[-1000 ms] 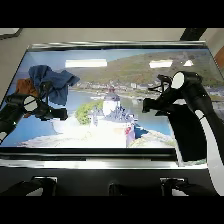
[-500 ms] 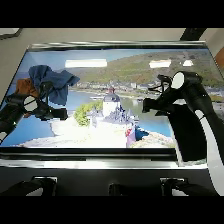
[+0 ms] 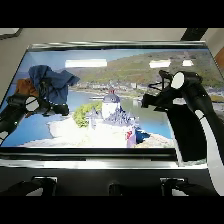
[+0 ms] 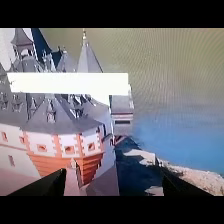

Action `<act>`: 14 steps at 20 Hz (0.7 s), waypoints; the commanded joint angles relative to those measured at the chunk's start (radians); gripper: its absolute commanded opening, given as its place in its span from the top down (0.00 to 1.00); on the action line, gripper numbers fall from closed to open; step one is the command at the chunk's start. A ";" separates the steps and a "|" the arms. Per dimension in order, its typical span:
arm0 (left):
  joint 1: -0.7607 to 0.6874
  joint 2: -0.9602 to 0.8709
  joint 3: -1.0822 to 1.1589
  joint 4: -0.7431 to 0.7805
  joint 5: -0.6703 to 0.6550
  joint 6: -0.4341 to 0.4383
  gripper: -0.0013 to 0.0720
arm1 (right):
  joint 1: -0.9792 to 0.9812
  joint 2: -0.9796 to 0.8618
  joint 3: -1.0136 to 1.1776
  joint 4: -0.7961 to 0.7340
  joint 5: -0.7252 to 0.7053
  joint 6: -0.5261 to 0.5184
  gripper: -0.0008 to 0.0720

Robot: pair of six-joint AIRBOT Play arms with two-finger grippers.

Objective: Fold the shirts.

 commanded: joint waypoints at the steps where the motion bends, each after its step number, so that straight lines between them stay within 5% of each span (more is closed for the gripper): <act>1: -0.004 -0.002 0.000 -0.076 0.100 0.000 0.02 | 0.000 -0.001 0.000 0.000 -0.092 0.000 0.05; 5: 0.104 -0.070 0.138 0.041 0.211 -0.020 0.00 | 0.000 -0.001 0.000 0.001 -0.160 0.000 0.05; 9: 0.541 -0.394 0.594 -0.077 -0.116 -0.026 0.00 | 0.000 -0.001 0.000 0.001 -0.141 -0.004 0.05; 14: 0.839 -0.615 0.660 -0.257 -0.269 -0.031 0.00 | 0.000 -0.001 0.000 0.001 -0.141 -0.004 0.05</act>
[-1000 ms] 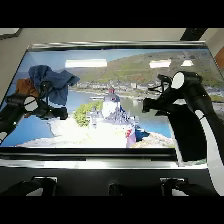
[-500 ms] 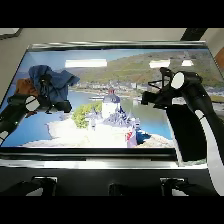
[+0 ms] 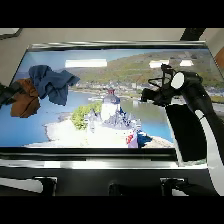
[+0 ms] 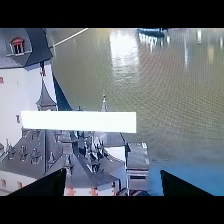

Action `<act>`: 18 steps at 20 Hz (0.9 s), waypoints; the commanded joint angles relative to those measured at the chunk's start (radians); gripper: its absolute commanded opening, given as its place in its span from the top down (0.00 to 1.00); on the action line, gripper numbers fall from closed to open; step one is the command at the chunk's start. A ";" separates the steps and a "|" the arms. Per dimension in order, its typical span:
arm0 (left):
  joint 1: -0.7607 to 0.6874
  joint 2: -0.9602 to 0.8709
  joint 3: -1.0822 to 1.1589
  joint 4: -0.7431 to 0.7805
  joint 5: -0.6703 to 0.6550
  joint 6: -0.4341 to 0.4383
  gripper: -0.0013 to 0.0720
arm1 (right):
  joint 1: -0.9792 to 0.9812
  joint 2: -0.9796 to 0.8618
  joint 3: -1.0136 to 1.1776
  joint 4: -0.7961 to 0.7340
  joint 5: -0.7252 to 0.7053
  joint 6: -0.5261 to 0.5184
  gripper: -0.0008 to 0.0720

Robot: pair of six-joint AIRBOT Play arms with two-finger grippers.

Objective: Fold the shirts.

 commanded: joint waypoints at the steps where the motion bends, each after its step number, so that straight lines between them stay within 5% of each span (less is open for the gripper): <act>1: 0.168 -0.143 0.061 -0.145 -0.075 0.040 0.00 | 0.000 0.000 0.000 0.000 -0.002 -0.002 0.05; 10: 0.099 -0.263 0.061 -0.266 0.134 0.142 0.06 | 0.000 0.000 0.000 0.011 0.033 -0.002 0.05; 12: 0.100 -0.259 0.061 -0.267 0.096 0.135 0.79 | 0.000 0.000 0.000 0.011 0.068 -0.002 0.05; 13: 0.101 -0.247 0.063 -0.266 0.056 0.141 0.94 | 0.000 0.000 0.000 0.009 0.091 -0.003 0.05; 18: 0.085 0.037 0.064 -0.266 0.119 0.148 0.94 | 0.000 0.002 0.024 -0.002 0.179 -0.097 0.05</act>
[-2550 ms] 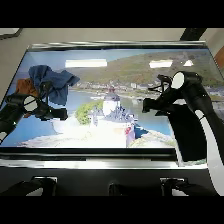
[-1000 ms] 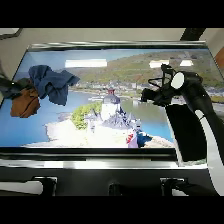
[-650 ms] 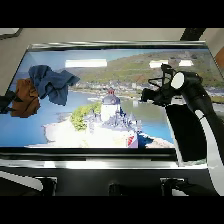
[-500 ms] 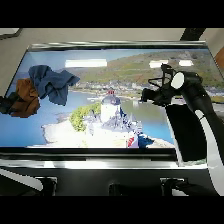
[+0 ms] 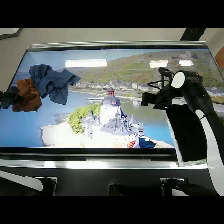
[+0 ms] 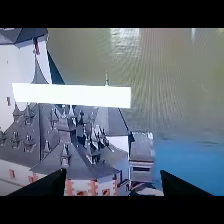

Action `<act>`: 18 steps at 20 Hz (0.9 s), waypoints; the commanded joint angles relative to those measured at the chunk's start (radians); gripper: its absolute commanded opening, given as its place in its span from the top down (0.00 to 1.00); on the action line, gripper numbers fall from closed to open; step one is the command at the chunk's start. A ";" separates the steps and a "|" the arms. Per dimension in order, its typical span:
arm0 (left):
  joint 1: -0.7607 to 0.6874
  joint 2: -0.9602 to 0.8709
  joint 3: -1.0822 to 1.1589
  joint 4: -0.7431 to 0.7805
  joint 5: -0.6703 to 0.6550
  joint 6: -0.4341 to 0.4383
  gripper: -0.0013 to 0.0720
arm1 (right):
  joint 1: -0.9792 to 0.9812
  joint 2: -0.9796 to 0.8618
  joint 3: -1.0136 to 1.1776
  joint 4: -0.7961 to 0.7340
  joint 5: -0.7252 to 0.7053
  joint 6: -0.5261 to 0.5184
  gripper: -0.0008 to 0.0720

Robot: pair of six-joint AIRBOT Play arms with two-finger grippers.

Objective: Fold the shirts.

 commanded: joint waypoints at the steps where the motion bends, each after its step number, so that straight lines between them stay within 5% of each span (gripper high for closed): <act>1: -0.029 0.235 0.001 -0.011 0.079 0.005 0.94 | 0.000 0.002 0.023 -0.009 0.051 -0.068 0.05; 6: -0.285 0.671 -0.003 -0.012 0.062 0.053 0.94 | 0.000 0.054 0.047 -0.016 0.081 -0.097 0.06; 10: -0.624 0.871 -0.083 -0.012 0.024 -0.008 0.94 | 0.000 0.158 0.047 -0.075 0.134 -0.114 0.06; 14: -0.935 0.903 -0.295 -0.010 0.040 -0.079 0.94 | 0.000 0.260 0.047 -0.121 0.183 -0.114 0.05; 18: -1.093 0.846 -0.602 -0.009 0.223 -0.111 0.94 | 0.000 0.319 0.047 -0.126 0.256 -0.114 0.05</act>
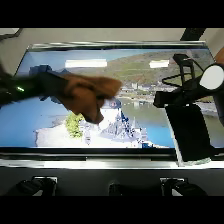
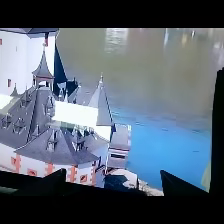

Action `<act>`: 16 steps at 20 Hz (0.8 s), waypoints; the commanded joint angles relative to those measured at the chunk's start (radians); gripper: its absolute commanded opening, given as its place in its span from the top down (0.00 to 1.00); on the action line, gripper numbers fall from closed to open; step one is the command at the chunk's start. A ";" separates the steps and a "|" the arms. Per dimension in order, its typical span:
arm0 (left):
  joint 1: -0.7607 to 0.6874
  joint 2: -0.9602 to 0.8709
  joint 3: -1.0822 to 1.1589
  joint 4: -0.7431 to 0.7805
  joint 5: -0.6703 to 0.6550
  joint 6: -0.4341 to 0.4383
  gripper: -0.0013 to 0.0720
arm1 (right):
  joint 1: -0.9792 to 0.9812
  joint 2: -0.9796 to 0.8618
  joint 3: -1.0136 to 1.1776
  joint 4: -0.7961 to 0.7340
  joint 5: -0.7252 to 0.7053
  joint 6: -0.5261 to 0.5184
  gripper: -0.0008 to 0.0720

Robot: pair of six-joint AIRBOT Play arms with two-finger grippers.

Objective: Fold the shirts.

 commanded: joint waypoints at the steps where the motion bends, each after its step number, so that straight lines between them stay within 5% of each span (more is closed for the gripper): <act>1: -0.143 -0.047 -0.259 0.002 0.129 -0.031 0.94 | 0.000 0.045 0.001 -0.016 0.084 0.000 0.06; 3: -0.146 -0.118 -0.370 0.008 0.134 0.003 0.94 | 0.000 0.041 -0.002 -0.016 0.106 0.012 0.06; 4: -0.129 -0.159 -0.397 0.015 0.132 0.009 0.84 | 0.000 0.035 -0.004 -0.011 0.097 0.015 0.06; 6: -0.054 -0.213 -0.366 0.014 0.095 0.027 0.01 | 0.000 0.004 -0.005 -0.002 0.085 0.028 0.06; 13: 0.376 -0.193 -0.146 0.014 -0.291 0.209 0.02 | -0.004 -0.372 -0.004 0.142 -0.062 -0.015 0.04; 16: 0.393 -0.165 -0.321 0.008 -0.262 0.238 0.01 | -0.004 -0.534 -0.004 0.273 -0.005 -0.053 0.03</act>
